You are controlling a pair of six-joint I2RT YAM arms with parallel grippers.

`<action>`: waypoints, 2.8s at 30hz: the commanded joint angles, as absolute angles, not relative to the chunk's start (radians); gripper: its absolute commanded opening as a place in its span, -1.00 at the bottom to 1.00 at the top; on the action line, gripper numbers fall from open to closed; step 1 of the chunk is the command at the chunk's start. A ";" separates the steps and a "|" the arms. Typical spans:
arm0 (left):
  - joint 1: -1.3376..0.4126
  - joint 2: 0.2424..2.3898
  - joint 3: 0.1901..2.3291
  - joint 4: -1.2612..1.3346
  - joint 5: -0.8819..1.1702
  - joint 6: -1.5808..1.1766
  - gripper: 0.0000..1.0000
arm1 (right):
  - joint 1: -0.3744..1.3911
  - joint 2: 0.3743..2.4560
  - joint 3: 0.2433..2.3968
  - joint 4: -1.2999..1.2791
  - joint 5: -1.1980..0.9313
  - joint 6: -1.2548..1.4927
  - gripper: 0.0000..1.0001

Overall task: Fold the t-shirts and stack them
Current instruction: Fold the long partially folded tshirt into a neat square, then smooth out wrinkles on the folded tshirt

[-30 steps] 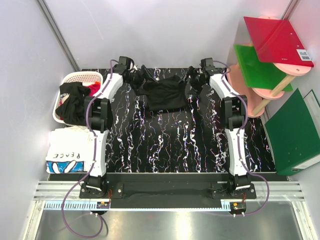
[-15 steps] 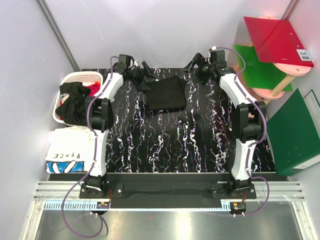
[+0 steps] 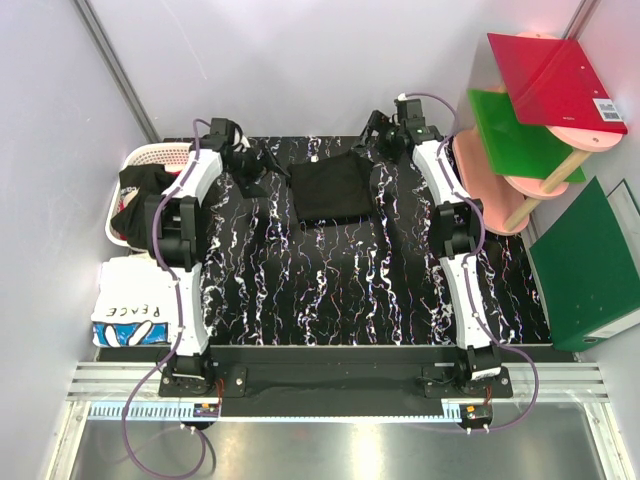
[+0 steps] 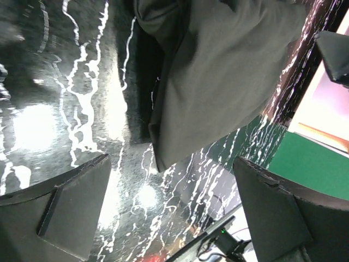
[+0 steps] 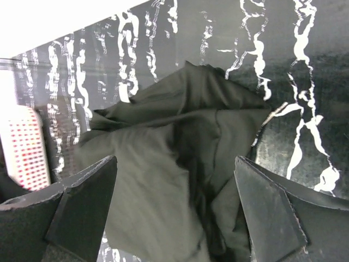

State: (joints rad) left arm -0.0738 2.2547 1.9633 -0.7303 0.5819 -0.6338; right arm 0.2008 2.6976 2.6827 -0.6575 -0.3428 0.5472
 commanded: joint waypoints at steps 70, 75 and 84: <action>-0.072 2.135 1.601 -0.790 0.583 -0.434 0.98 | 0.233 2.709 2.531 -0.497 -0.514 0.726 0.01; -0.072 2.143 1.606 -0.790 0.586 -0.433 0.98 | 0.229 2.692 2.549 -0.497 -0.497 0.713 0.05; -0.072 2.160 1.614 -0.792 0.592 -0.433 0.98 | 0.215 2.686 2.571 -0.502 -0.449 0.693 0.08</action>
State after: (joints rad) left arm -0.0673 2.1681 1.6157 -0.7979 0.5976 -0.4610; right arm 0.2230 2.7724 2.5408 -0.5007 -0.4942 0.7258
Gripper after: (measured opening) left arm 0.987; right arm 0.531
